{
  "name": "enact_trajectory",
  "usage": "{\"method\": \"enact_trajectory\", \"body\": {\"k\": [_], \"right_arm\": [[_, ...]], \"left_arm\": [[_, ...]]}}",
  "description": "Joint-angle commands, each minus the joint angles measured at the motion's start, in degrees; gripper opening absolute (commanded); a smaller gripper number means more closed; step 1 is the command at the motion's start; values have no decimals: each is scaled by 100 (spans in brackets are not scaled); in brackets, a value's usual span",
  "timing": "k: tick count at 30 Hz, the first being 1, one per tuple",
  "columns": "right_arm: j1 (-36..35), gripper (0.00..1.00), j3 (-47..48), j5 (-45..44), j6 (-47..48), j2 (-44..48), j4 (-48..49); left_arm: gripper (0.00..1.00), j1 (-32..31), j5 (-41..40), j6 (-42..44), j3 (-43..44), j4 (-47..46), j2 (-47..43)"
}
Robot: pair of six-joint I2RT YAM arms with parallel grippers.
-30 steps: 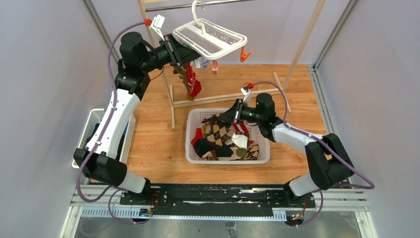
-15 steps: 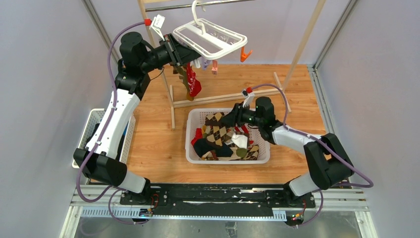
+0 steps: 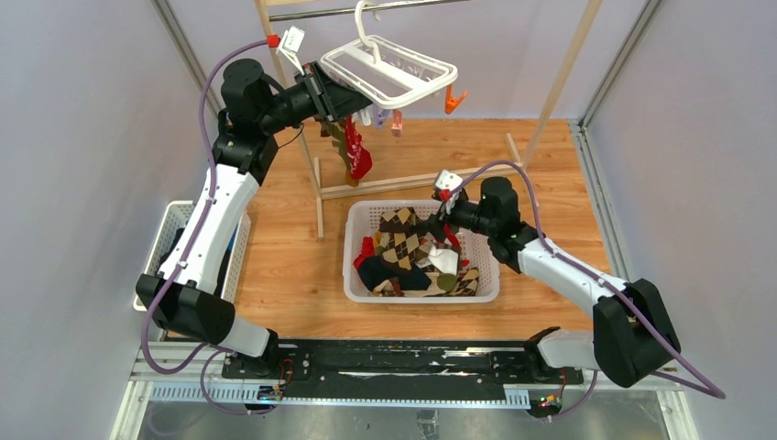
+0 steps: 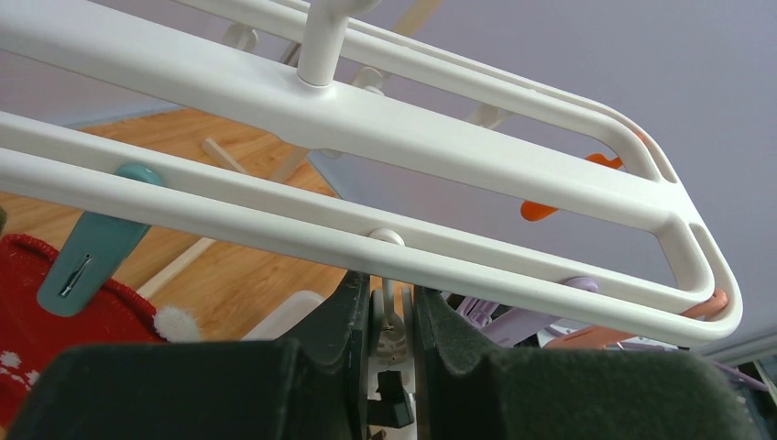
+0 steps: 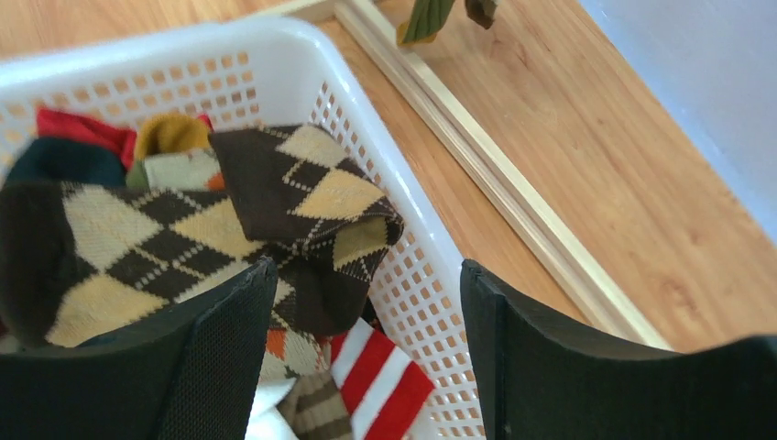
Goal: Clip the socks to the hanger
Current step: Adjust the sock at the center of the board.
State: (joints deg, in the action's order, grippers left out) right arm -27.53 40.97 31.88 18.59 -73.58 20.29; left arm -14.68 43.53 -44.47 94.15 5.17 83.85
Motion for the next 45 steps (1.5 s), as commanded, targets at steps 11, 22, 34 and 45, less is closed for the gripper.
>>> {"method": "enact_trajectory", "body": {"k": [11,22,34,45], "right_arm": [[-1476,72,415,-1893,3902,-260,-1343],[-2109,61,322,-3394,5282,-887,-204],[-2231,44,734,-3057,5094,-1166,-1173],[-2239,35,777,-3063,5124,-1322,-883]], "left_arm": [[0,9,366,-61,-73,108,14],[0,43,400,-69,-62,136,20],[0,78,428,-52,-54,160,5],[0,114,442,-27,-28,238,-1]]}}
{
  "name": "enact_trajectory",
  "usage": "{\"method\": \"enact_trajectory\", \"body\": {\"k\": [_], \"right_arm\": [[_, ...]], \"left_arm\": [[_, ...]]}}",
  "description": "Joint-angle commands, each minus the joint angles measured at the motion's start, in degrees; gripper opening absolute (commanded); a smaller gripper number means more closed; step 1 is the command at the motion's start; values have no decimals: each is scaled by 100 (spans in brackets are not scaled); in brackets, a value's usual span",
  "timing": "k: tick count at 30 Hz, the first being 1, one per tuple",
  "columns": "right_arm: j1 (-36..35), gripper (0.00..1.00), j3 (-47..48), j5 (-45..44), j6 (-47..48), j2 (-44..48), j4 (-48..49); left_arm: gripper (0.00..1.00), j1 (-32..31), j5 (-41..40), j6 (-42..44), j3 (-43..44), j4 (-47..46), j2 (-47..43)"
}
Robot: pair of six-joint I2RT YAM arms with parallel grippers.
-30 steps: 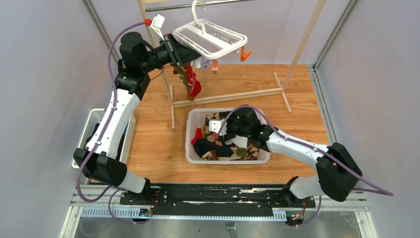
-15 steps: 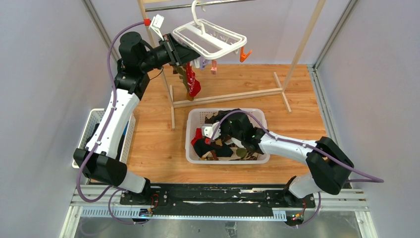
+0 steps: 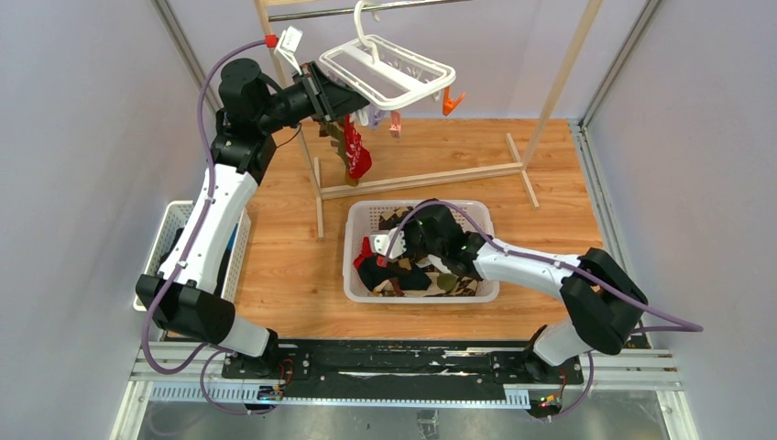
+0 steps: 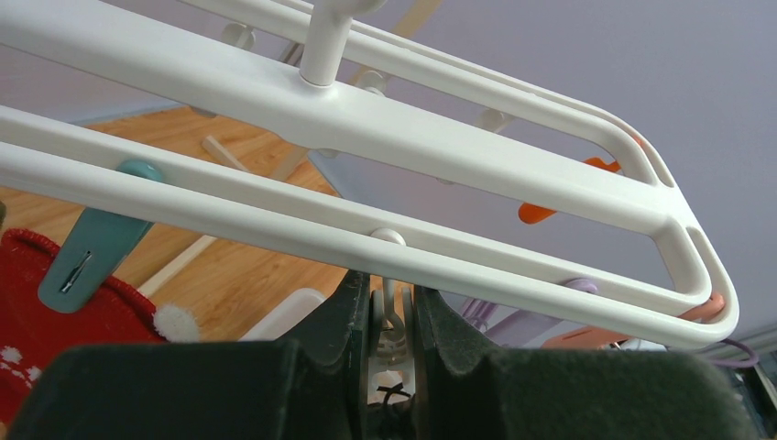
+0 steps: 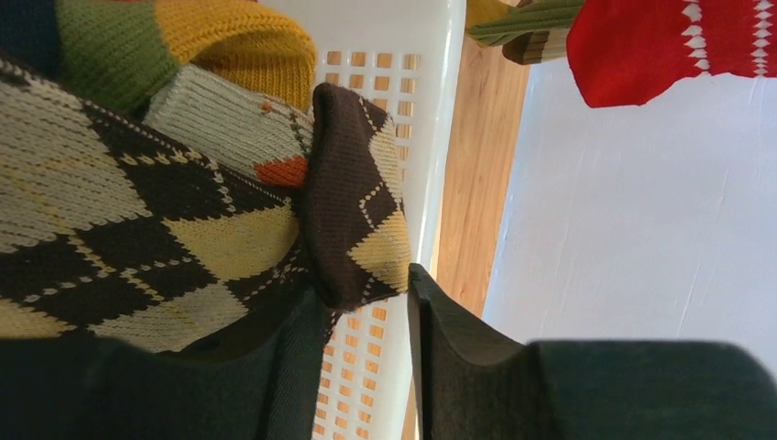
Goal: Clip the socks to the hanger
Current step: Adjust the sock at the center of the board.
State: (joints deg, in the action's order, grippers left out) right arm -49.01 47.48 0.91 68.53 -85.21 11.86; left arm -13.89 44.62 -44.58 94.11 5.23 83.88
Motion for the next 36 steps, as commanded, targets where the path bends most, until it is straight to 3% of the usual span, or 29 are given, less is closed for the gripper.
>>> {"method": "enact_trajectory", "body": {"k": [1,5,11,15,20,27,32,36], "right_arm": [[-91,27,170,67,107,-203,-61],[-91,1,290,179,-33,-312,-87],[57,0,508,805,-764,22,-259],[540,0,815,2462,-2006,464,-531],[928,0,1216,3895,-3496,597,-617],[1644,0,2650,5797,-6213,-254,-826],[2082,0,3872,6322,-7698,-932,-1981],[2061,0,4023,5096,-7517,-887,-3406]], "left_arm": [[0,35,333,-20,-24,225,-6],[0,49,328,-9,-15,238,4],[0,79,327,10,-6,269,14],[0,79,345,-7,-6,262,15],[0,79,375,-24,-1,242,15],[0,79,433,-77,-6,198,28],[0,79,440,-76,-6,189,-2],[0,79,451,-83,5,165,5]]}}
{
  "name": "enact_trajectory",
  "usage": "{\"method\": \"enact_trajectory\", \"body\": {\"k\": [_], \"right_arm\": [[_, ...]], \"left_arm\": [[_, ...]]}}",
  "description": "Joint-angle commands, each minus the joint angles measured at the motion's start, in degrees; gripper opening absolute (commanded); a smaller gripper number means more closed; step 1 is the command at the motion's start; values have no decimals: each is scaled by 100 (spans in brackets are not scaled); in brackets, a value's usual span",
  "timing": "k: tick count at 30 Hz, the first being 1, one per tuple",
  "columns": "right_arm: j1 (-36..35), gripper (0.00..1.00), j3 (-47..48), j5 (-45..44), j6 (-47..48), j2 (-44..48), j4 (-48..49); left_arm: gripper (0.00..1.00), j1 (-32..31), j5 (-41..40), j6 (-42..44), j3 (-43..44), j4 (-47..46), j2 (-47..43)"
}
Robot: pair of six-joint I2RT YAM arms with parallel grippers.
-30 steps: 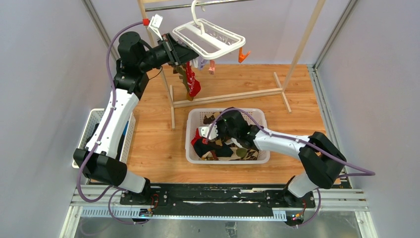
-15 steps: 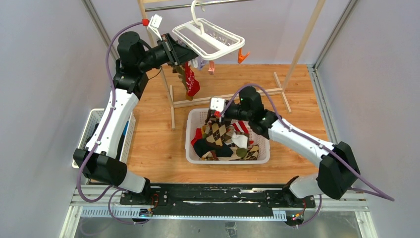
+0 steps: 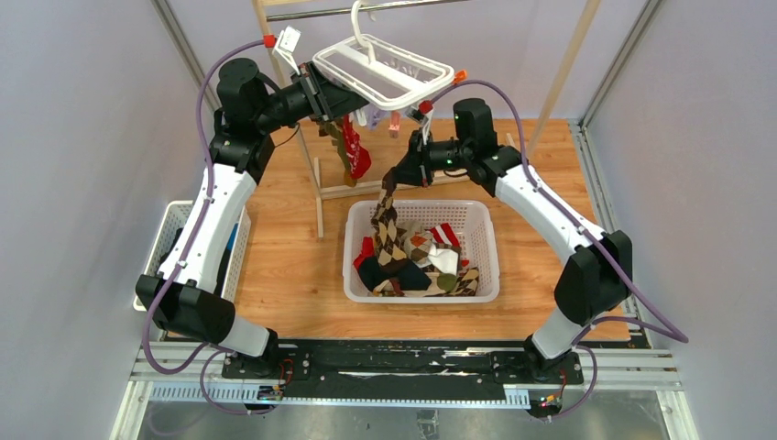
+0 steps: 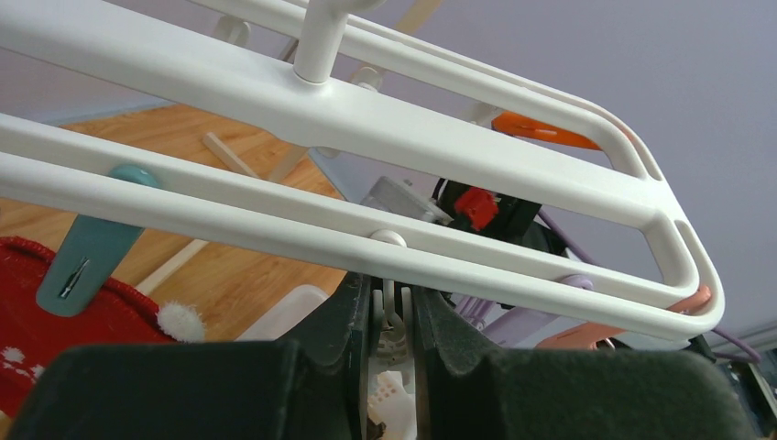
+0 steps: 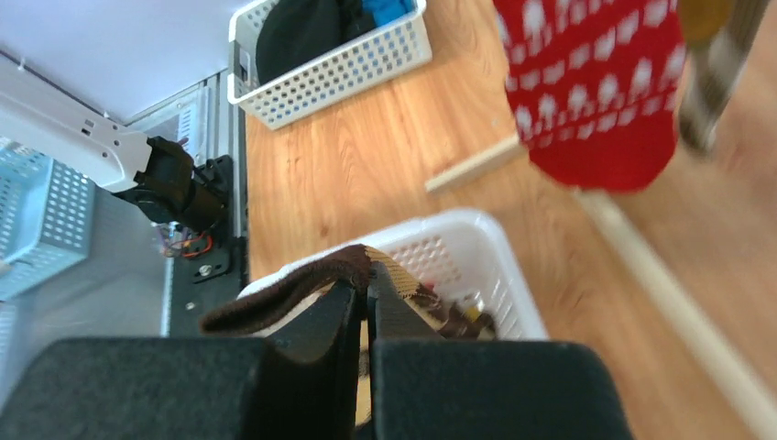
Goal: Clip the socks to the hanger
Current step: Adjust the sock at the center of the board.
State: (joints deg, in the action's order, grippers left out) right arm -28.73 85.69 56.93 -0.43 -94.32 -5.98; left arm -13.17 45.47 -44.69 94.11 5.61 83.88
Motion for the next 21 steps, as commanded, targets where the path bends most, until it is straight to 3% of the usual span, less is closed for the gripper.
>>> {"method": "enact_trajectory", "body": {"k": [1,12,16,21], "right_arm": [[26,0,126,-889,-674,107,-1811],[66,0,-952,-4718,-986,483,-2797],[304,0,-1170,-4113,-1307,326,-2599],[737,0,-1518,-3406,-2449,245,-1740]], "left_arm": [[0,7,366,-75,1,130,6],[0,7,364,-135,-23,80,-30],[0,8,351,-154,-28,46,-42],[0,7,357,-163,-21,45,-48]]}}
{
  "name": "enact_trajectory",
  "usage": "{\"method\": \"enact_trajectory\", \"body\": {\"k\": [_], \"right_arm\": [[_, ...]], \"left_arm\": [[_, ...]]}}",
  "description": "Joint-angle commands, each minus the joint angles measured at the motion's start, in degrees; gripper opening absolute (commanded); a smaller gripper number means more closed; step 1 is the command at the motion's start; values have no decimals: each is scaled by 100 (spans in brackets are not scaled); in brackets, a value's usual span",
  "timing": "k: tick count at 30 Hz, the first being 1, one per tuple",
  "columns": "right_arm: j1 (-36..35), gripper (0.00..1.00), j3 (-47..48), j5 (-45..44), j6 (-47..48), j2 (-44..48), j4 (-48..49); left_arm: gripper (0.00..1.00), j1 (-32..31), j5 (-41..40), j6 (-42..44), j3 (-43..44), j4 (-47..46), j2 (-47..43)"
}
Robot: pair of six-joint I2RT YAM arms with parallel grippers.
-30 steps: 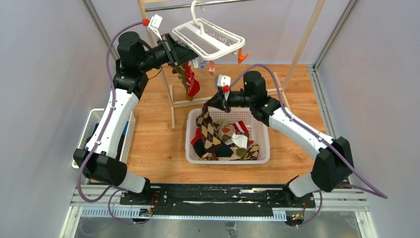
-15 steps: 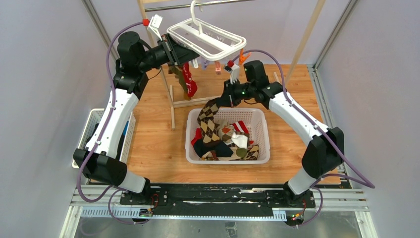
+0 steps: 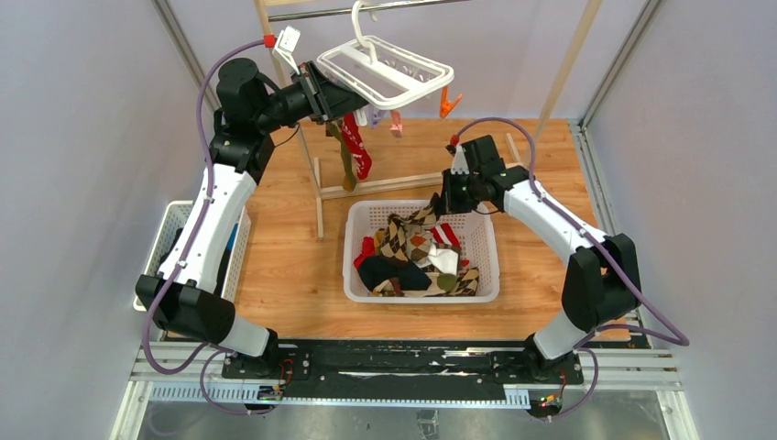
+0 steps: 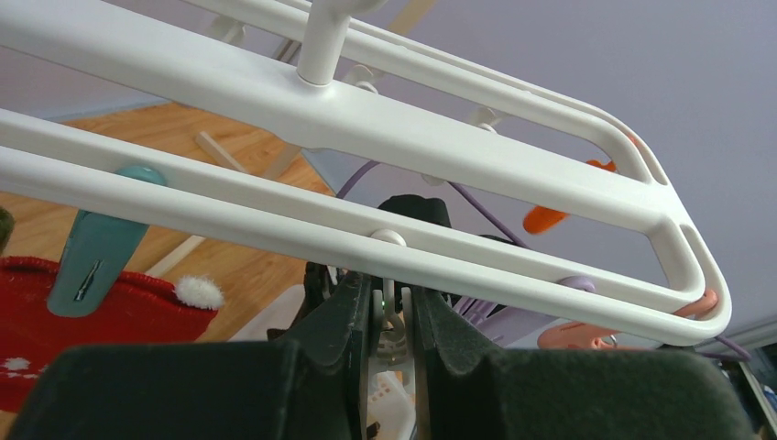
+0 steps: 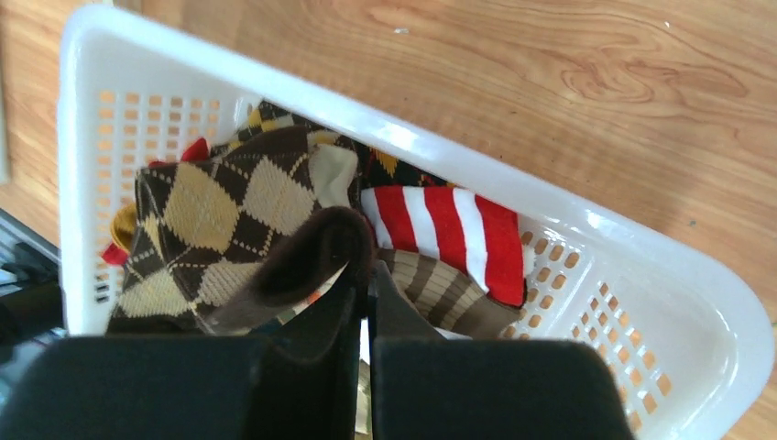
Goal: Clip the socks to the hanger
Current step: Adjust the sock at the center of the board.
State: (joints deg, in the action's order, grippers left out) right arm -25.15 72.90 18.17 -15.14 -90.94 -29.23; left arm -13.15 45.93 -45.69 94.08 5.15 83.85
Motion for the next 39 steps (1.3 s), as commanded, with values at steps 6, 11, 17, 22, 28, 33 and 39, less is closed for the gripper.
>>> {"method": "enact_trajectory", "body": {"k": [6,11,17,22,28,33,39], "right_arm": [[851,0,-600,1999,-2547,75,2711],[849,0,-59,2260,-2815,260,2575],[487,0,383,2909,-2818,221,3156],[239,0,660,3824,-3074,-147,4229],[-116,0,1368,4400,-3391,-579,4691],[-298,0,1934,4347,-3603,-947,4311],[-385,0,2246,3232,-3203,-849,2515]], "left_arm": [[0,5,332,-38,-38,92,-53],[0,5,357,-48,-42,60,-45],[0,5,419,-127,-100,-61,-45],[0,5,519,-247,-134,-180,-48],[0,5,544,-219,-140,-190,-39],[0,5,578,-164,-146,-210,10],[0,5,610,319,-40,-66,72]]}}
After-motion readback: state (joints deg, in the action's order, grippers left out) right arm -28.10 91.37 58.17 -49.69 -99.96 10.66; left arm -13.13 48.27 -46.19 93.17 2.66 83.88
